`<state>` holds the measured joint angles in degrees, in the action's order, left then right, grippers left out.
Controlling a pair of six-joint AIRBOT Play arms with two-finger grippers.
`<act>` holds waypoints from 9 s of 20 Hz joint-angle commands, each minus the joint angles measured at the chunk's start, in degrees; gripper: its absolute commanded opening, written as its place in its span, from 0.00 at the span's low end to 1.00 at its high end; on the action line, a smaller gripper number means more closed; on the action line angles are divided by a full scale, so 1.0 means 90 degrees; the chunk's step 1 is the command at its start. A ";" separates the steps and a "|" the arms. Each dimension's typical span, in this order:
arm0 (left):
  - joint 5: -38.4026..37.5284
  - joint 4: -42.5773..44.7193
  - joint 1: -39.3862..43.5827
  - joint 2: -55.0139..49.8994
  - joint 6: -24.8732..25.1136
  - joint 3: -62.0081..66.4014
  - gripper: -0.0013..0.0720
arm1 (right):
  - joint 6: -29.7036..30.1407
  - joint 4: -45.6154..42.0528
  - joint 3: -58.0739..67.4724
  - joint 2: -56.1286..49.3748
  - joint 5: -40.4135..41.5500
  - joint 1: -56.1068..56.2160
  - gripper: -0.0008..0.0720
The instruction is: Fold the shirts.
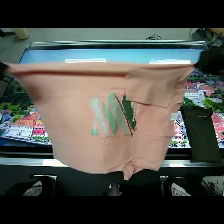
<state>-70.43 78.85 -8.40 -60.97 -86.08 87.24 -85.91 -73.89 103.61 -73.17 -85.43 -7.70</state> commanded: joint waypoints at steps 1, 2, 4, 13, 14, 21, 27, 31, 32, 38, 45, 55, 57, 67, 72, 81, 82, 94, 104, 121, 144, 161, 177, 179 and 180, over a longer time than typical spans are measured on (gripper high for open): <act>0.0359 0.0027 0.0039 -0.1557 0.0287 -0.0903 0.05 | -0.0342 -0.0051 -0.0100 -0.2038 -0.0245 0.0253 0.05; 0.0529 -0.0010 0.0053 -0.2035 0.0282 -0.0884 0.05 | -0.0493 -0.0041 -0.0100 -0.2518 0.0192 0.0420 0.05; 0.0814 -0.0041 0.0070 -0.2890 0.0034 -0.0702 0.05 | -0.0685 -0.0019 -0.0100 -0.3262 0.1098 0.0755 0.05; 0.0090 -0.0146 0.0029 -0.3830 0.0369 0.0561 0.05 | -0.0491 -0.0631 -0.0078 -0.3172 0.0663 0.0831 0.05; -0.0544 -0.0034 0.0036 -0.3847 0.0393 0.0500 0.05 | -0.0571 -0.0843 -0.0138 -0.3157 -0.0117 0.0845 0.05; -0.0770 -0.0381 0.0056 -0.3908 0.0151 -0.1066 0.44 | -0.1192 -0.0182 -0.2130 -0.3126 0.0330 0.0933 0.41; -0.1824 -0.0374 -0.0563 -0.2883 0.0238 -0.1185 0.59 | -0.0755 -0.0364 -0.2183 -0.1877 -0.1064 -0.0143 0.61; -0.0799 -0.0355 -0.0935 -0.1013 0.0238 -0.4495 0.78 | -0.0568 -0.0214 -0.5073 0.0015 0.0435 -0.0384 0.61; -0.0546 -0.0362 -0.0979 -0.0709 0.0245 -0.5127 0.78 | -0.0476 -0.0027 -0.5625 0.0352 0.0835 -0.0384 0.61; 0.0347 -0.0809 -0.0952 -0.0481 0.0355 -0.6387 0.77 | -0.0204 0.0090 -0.6275 0.0602 0.1030 -0.0384 0.61; 0.1005 -0.1025 -0.0950 -0.0474 0.0374 -0.6326 0.52 | -0.0015 0.0095 -0.6275 0.0602 0.0867 -0.0384 0.61; 0.1049 -0.1083 -0.0947 -0.0471 0.0444 -0.6164 0.05 | 0.0699 0.1294 -0.7628 0.0605 0.0848 -0.0384 0.61; 0.1008 -0.1226 -0.0947 -0.0471 0.0590 -0.6164 0.05 | 0.0758 0.1443 -0.7910 0.0605 0.0935 -0.0381 0.61; 0.1166 -0.1581 -0.0947 -0.0432 0.0714 -0.6164 0.05 | 0.0981 0.2482 -0.8750 0.0529 0.2276 -0.0381 0.44; 0.1088 -0.1598 -0.0947 -0.0158 0.0857 -0.5727 0.05 | 0.1433 0.2946 -0.7924 0.0687 0.1892 -0.0384 0.05; 0.1775 -0.1770 -0.0257 -0.1610 0.0488 -0.2667 0.04 | 0.0500 0.2946 -0.3954 -0.0712 0.3113 -0.0384 0.05; 0.1763 -0.1768 -0.0172 -0.2212 0.0410 -0.2198 0.04 | 0.0500 0.2973 -0.3747 -0.1083 0.3184 -0.0384 0.05; 0.0794 -0.2431 -0.0182 -0.3915 -0.0078 0.0342 0.91 | 0.0636 0.1365 -0.3203 -0.2458 0.2528 -0.0634 0.99; -0.0029 -0.2433 0.0709 -0.2754 0.0090 0.0342 0.89 | 0.0515 0.2832 -0.3150 -0.3390 0.2365 0.0228 0.62; 0.3116 -0.8667 0.5105 -0.6093 0.1931 -0.0350 0.05 | -0.0838 0.2475 -0.1962 0.0034 0.0095 0.0333 0.05; 0.1256 -0.4648 0.0780 -0.0352 0.1984 -0.0355 0.05 | -0.0811 0.2198 -0.1899 -0.2458 0.1372 0.1297 0.92; 0.0954 -0.2926 0.1207 -0.0355 0.0993 -0.0539 0.05 | 0.0471 0.3599 -0.2069 -0.2803 0.1882 0.0969 0.05; 0.1280 -0.2686 0.1209 -0.0355 0.1015 -0.0986 0.05 | -0.1158 0.1911 -0.1098 -0.0753 -0.0029 -0.4478 0.05; 0.1280 -0.2686 0.1209 -0.0355 0.1018 -0.0986 0.05 | -0.1394 0.1914 -0.1098 -0.0636 -0.0015 -0.4777 0.05; 0.1280 -0.2686 0.1209 -0.0355 0.1018 -0.0986 0.05 | -0.1496 0.1914 -0.1098 -0.0583 -0.0012 -0.4884 0.05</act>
<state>-58.96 54.68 2.44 -64.18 -77.06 78.43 -95.92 -56.38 93.69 -80.03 -85.12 -47.44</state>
